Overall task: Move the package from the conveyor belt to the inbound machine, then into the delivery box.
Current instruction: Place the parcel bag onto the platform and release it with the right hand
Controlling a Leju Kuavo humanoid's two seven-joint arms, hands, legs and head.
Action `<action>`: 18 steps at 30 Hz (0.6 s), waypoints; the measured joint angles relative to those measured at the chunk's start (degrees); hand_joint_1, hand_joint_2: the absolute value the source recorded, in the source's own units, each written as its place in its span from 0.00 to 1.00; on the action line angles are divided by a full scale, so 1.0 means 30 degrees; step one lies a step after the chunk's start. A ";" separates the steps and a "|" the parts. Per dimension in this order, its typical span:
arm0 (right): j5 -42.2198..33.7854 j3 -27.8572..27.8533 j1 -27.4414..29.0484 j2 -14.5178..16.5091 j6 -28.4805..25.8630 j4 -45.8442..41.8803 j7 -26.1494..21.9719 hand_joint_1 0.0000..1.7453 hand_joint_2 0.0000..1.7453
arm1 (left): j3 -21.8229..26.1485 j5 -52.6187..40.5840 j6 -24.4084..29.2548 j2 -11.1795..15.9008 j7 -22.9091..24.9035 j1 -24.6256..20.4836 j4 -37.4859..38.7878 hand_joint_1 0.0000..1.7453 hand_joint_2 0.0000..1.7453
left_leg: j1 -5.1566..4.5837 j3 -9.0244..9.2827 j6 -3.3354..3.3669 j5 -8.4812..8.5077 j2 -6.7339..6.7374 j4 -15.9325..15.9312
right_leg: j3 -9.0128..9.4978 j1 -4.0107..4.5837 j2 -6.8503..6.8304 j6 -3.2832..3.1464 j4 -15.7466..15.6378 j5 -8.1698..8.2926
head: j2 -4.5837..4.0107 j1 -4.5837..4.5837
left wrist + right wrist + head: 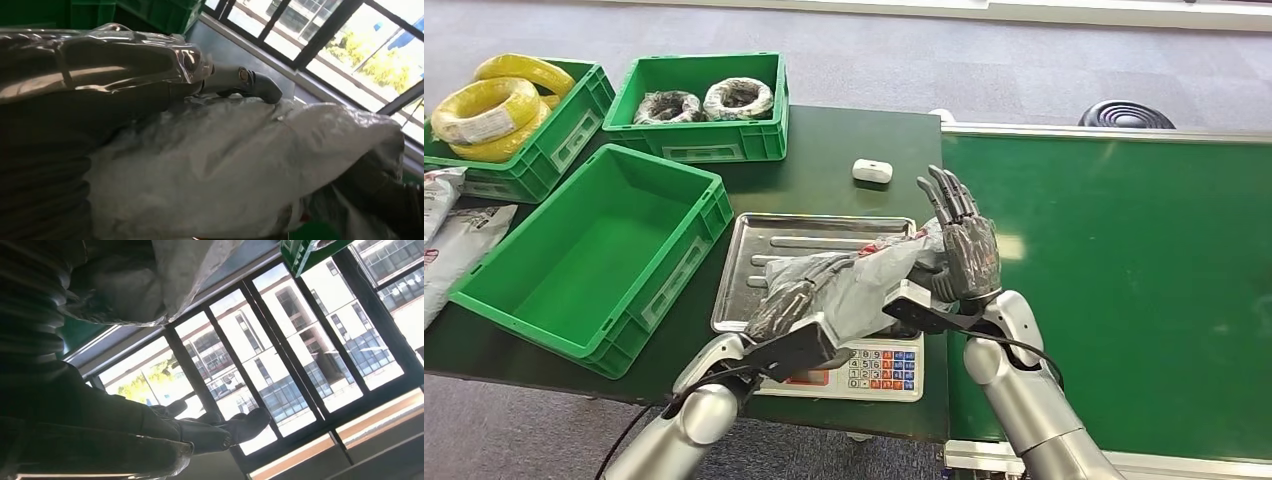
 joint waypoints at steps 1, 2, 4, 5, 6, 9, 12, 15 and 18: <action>-0.0138 0.0004 0.0014 -0.0018 -0.0108 -0.0125 0.0000 0.00 1.00 | -0.0411 -0.0126 -0.0229 -0.0120 0.0198 -0.0497 0.0609 0.68 1.00 | 0.0001 -0.0003 0.0000 0.0000 -0.0002 -0.0001 | -0.0002 0.0001 0.0000 0.0000 0.0001 0.0000 | 0.0000 0.0002; -0.0253 0.0009 0.0010 -0.0027 -0.0199 -0.0235 0.0000 0.00 1.00 | -0.0769 -0.0246 -0.0383 -0.0235 0.0373 -0.0946 0.1179 0.93 1.00 | 0.0001 -0.0005 0.0000 0.0000 -0.0003 -0.0002 | -0.0003 0.0001 -0.0001 0.0000 0.0001 0.0000 | 0.0000 0.0000; -0.0458 0.0034 -0.0016 -0.0031 -0.0370 -0.0420 0.0009 0.00 1.00 | -0.1379 -0.0475 -0.0453 -0.0491 0.0631 -0.1739 0.2287 1.00 1.00 | 0.0002 -0.0009 0.0000 0.0001 -0.0003 -0.0004 | -0.0002 0.0002 -0.0001 0.0000 0.0003 0.0000 | 0.0000 0.0004; -0.0533 0.0053 -0.0031 -0.0029 -0.0448 -0.0490 0.0018 0.00 1.00 | -0.1582 -0.0550 -0.0342 -0.0624 0.0694 -0.2061 0.2776 1.00 1.00 | 0.0002 -0.0011 0.0000 0.0001 -0.0002 -0.0004 | -0.0001 0.0002 -0.0001 0.0000 0.0004 0.0000 | 0.0000 0.0004; -0.0615 0.0075 -0.0042 -0.0029 -0.0528 -0.0546 0.0031 0.00 1.00 | -0.1716 -0.0555 -0.0143 -0.0748 0.0706 -0.2334 0.3202 1.00 1.00 | 0.0002 -0.0012 0.0000 0.0001 -0.0002 -0.0005 | 0.0000 0.0002 -0.0001 0.0000 0.0004 0.0000 | 0.0000 0.0004; -0.0877 0.0138 -0.0055 -0.0027 -0.0745 -0.0672 0.0073 0.00 1.00 | -0.1751 -0.0091 0.0731 -0.0949 0.0512 -0.2873 0.3908 1.00 1.00 | 0.0001 -0.0015 0.0001 0.0002 -0.0003 -0.0004 | 0.0001 0.0002 -0.0001 0.0000 0.0005 0.0000 | 0.0000 0.0004; -0.1224 0.0189 -0.0058 -0.0025 -0.0940 -0.0759 0.0102 0.00 1.00 | -0.1354 0.0912 0.1371 -0.0973 0.0222 -0.3019 0.3954 1.00 1.00 | 0.0001 -0.0016 0.0001 0.0002 -0.0002 -0.0004 | -0.0001 0.0002 -0.0001 0.0000 0.0006 0.0000 | 0.0000 0.0004; -0.1628 0.0193 -0.0056 -0.0024 -0.1177 -0.0766 0.0148 0.00 1.00 | -0.0671 0.2040 0.1724 -0.0931 0.0040 -0.3024 0.3475 1.00 1.00 | 0.0002 -0.0020 0.0001 0.0002 -0.0002 -0.0005 | -0.0005 0.0003 -0.0001 -0.0001 0.0007 -0.0001 | 0.0000 0.0002; -0.2323 0.0042 0.0039 -0.0014 -0.1342 -0.0774 0.0042 0.00 1.00 | 0.0235 0.2989 0.2386 -0.0720 -0.0088 -0.2993 0.2404 1.00 1.00 | 0.0003 -0.0023 0.0000 0.0002 -0.0001 -0.0006 | -0.0011 0.0004 0.0000 -0.0001 0.0008 -0.0001 | 0.0000 0.0000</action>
